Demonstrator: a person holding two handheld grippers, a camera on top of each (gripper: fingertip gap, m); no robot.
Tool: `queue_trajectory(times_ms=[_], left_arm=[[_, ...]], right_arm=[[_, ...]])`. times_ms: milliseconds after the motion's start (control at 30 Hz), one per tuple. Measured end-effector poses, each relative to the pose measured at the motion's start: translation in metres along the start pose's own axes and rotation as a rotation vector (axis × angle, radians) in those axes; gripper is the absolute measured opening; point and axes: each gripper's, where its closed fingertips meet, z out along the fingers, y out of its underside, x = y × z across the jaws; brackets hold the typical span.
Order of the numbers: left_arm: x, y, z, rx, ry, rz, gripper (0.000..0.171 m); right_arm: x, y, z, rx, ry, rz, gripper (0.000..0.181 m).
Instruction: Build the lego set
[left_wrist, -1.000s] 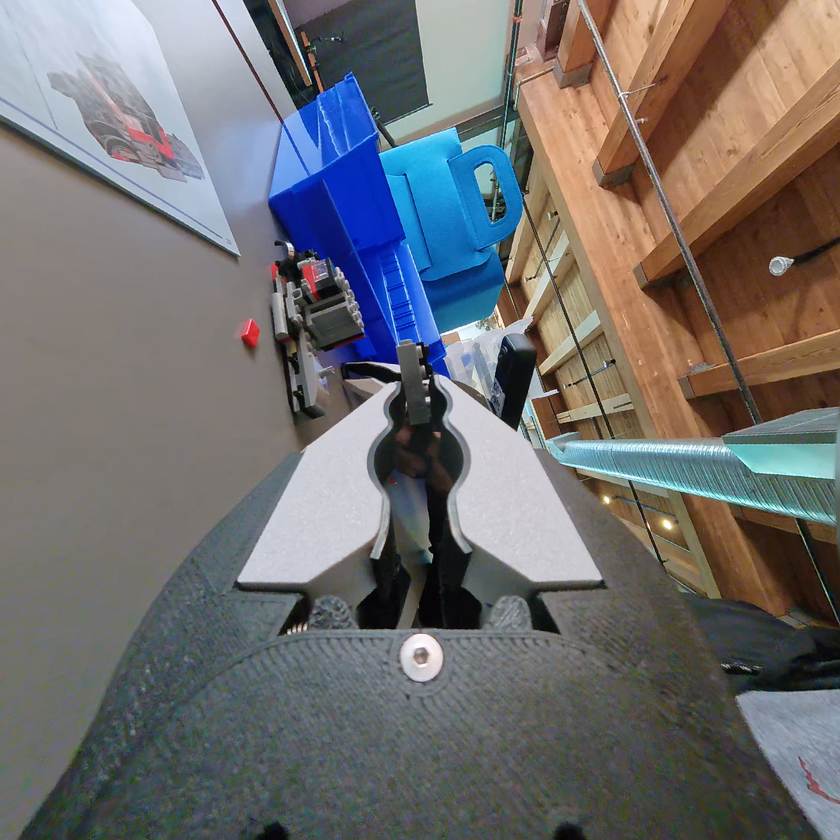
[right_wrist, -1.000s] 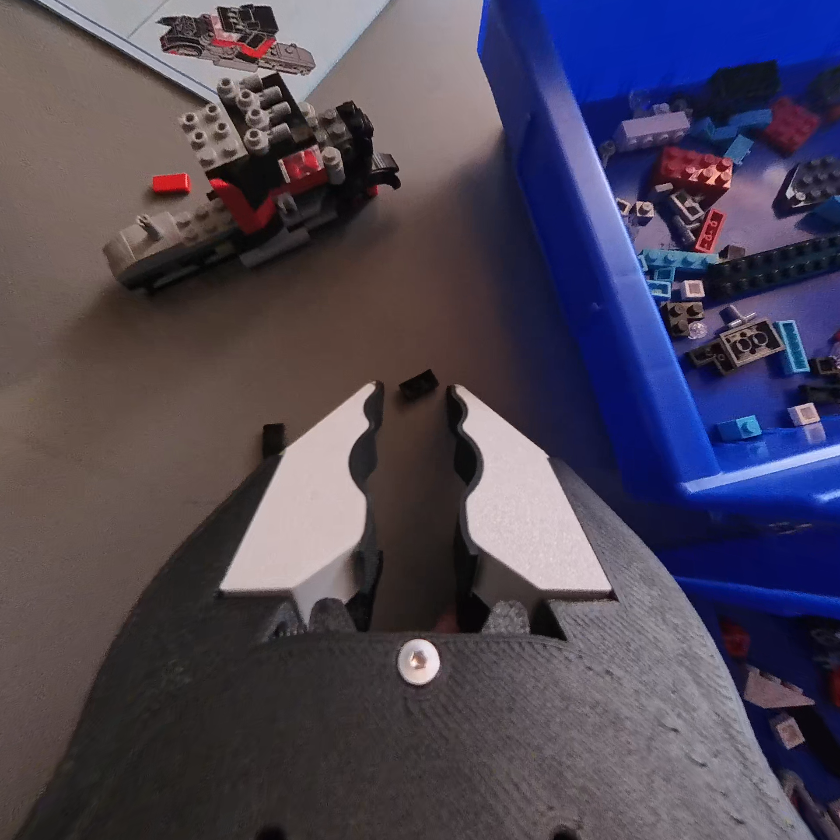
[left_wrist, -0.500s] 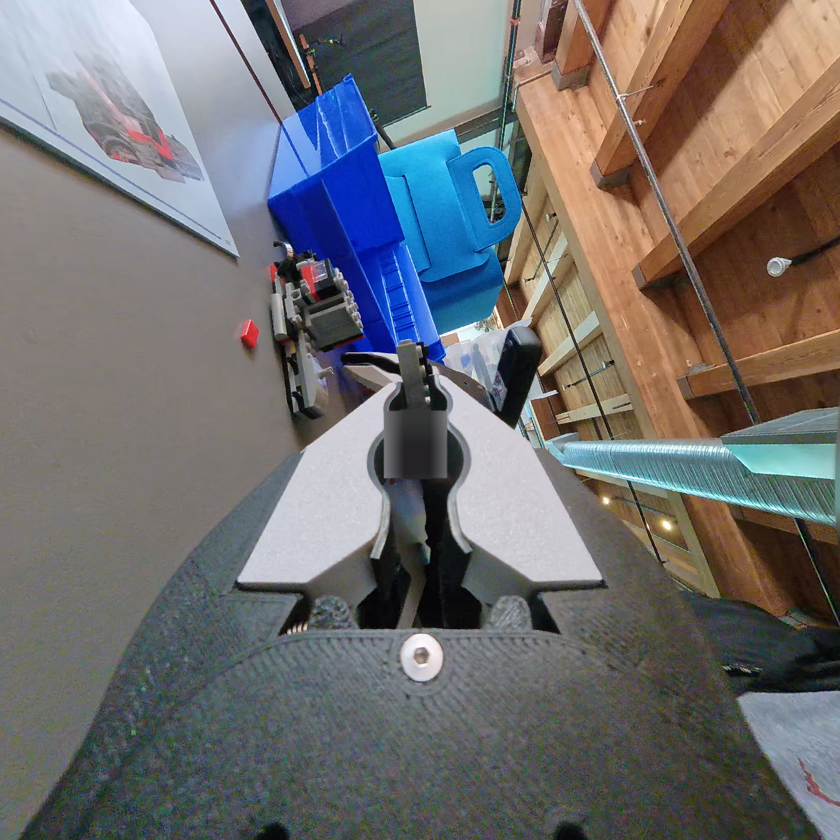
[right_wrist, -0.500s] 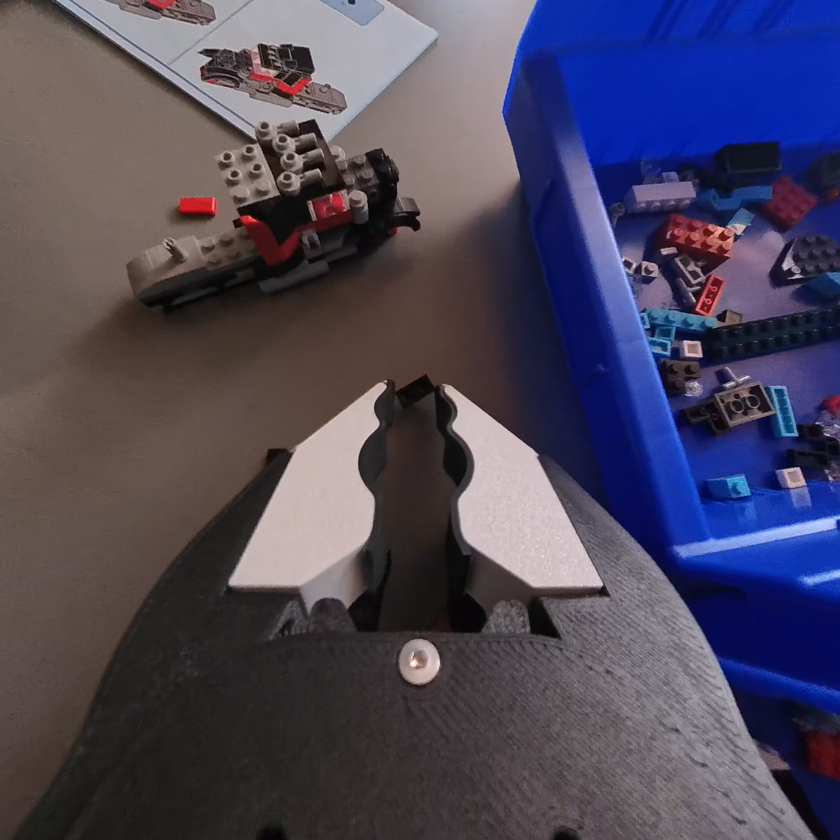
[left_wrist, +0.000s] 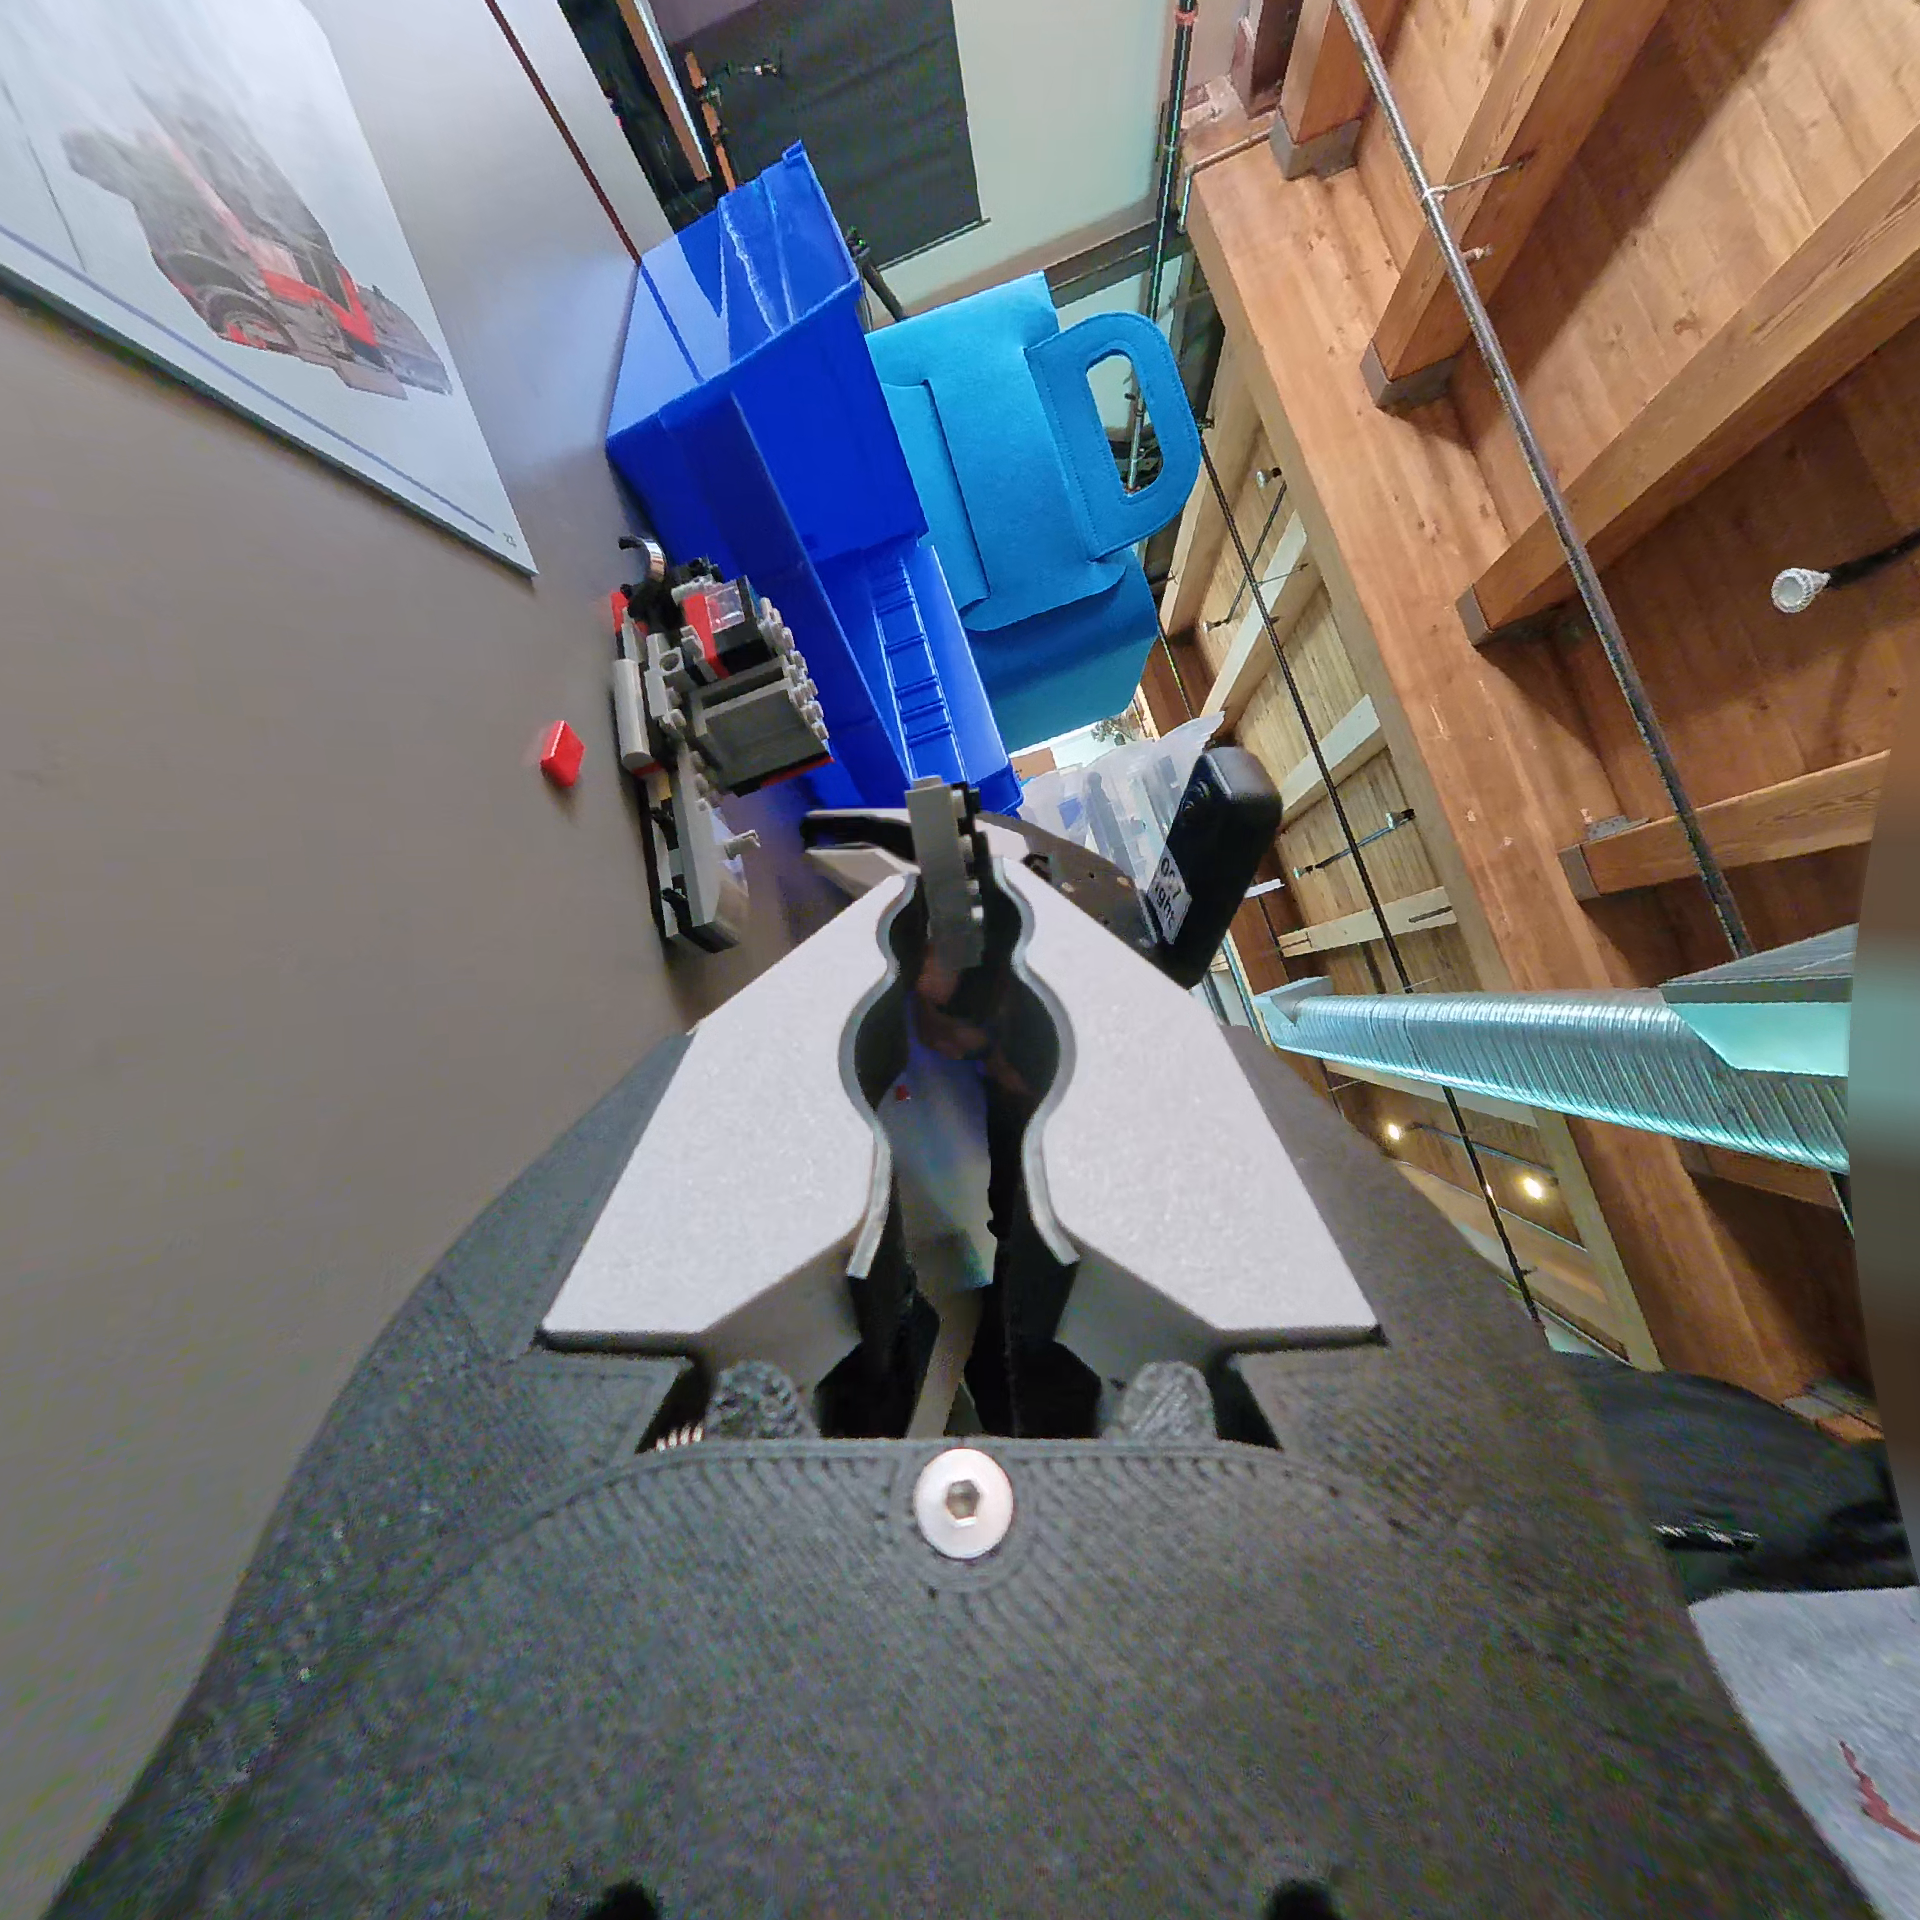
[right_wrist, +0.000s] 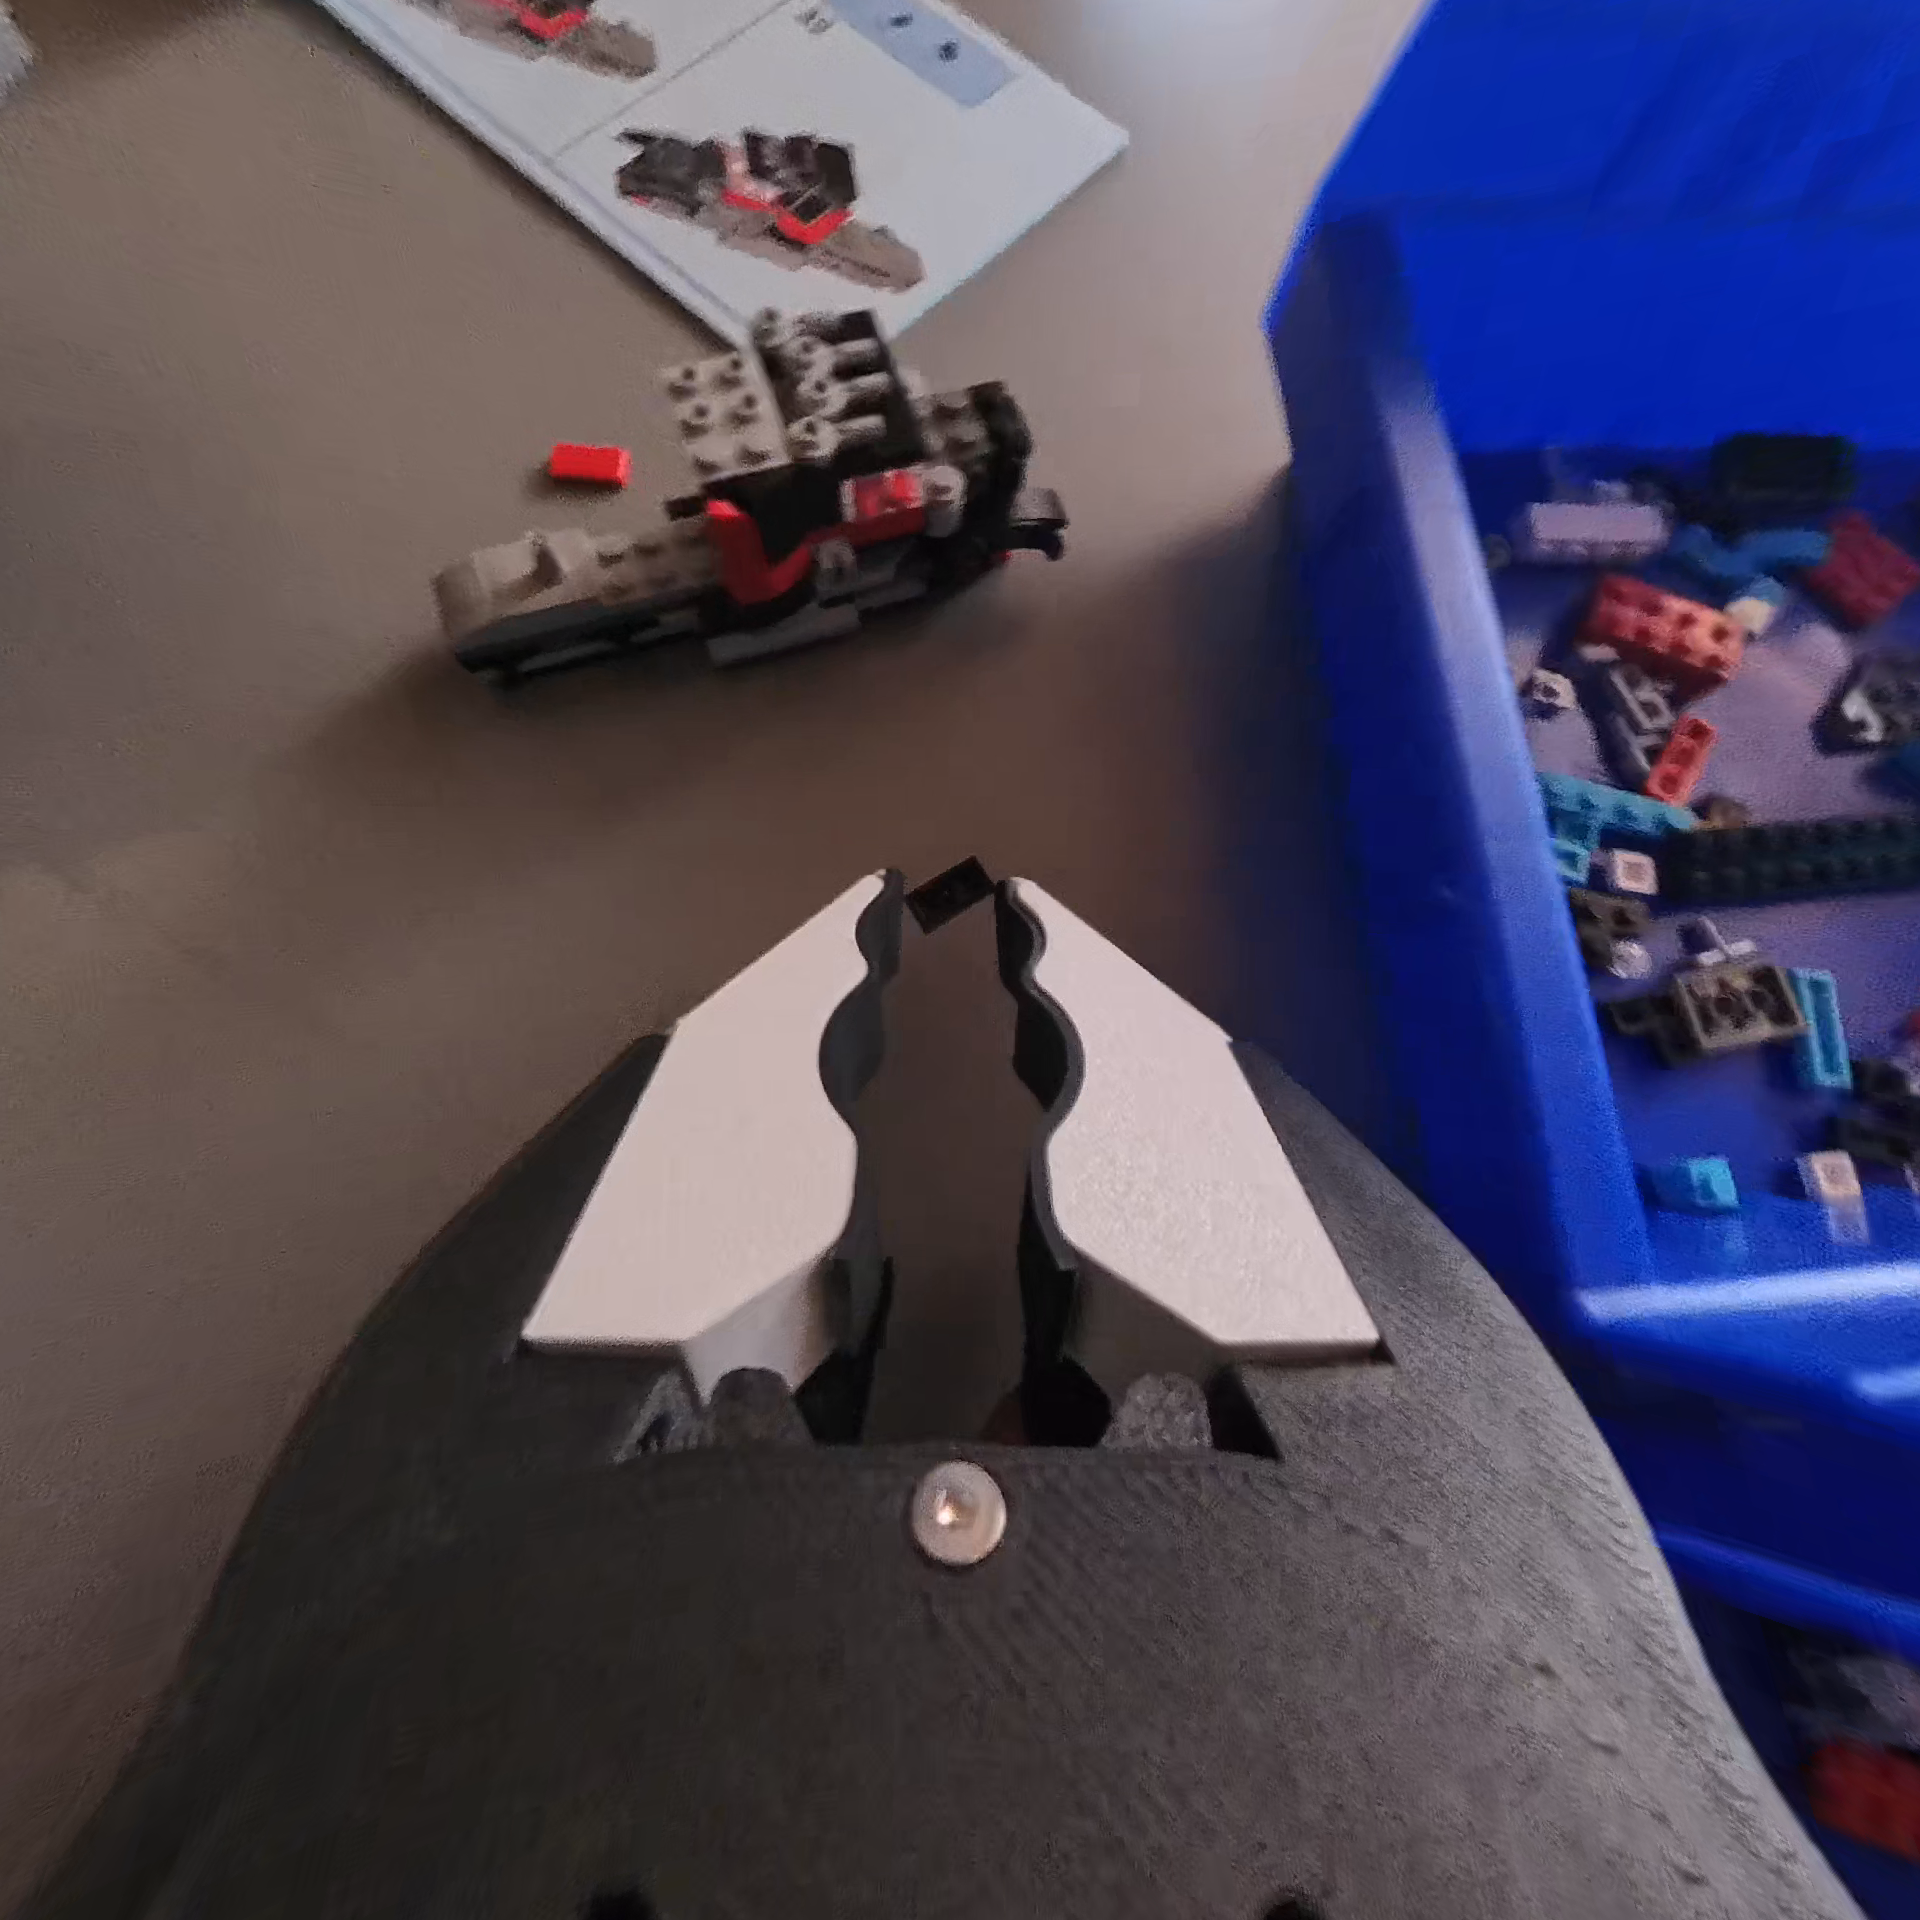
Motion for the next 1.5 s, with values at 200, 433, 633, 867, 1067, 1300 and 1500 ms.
queue_trajectory(times_ms=[200,433,633,867,1067,1300,1500], left_arm=[[0.001,0.002,-0.001,0.000,-0.002,0.001,0.011],[0.002,0.000,-0.002,0.007,0.003,0.002,0.011],[0.002,0.003,0.002,-0.007,0.009,0.001,0.011],[0.004,0.002,-0.003,-0.001,0.001,-0.006,0.011],[0.002,0.002,-0.004,0.004,0.002,-0.065,0.011],[-0.004,0.004,-0.004,0.003,-0.020,-0.119,0.011],[-0.010,0.007,0.000,0.000,-0.049,-0.151,0.011]], right_arm=[[-0.015,-0.012,0.006,0.001,-0.027,-0.112,0.023],[-0.018,-0.006,-0.008,-0.006,-0.033,-0.097,0.032],[-0.030,-0.001,0.005,-0.051,-0.036,-0.073,0.031],[-0.029,-0.001,0.019,-0.072,-0.065,-0.083,0.026],[-0.039,-0.001,0.019,-0.070,-0.127,-0.135,0.017],[-0.052,-0.025,0.008,0.033,-0.182,-0.184,0.017],[-0.109,-0.085,-0.009,0.257,-0.370,-0.291,0.016]])
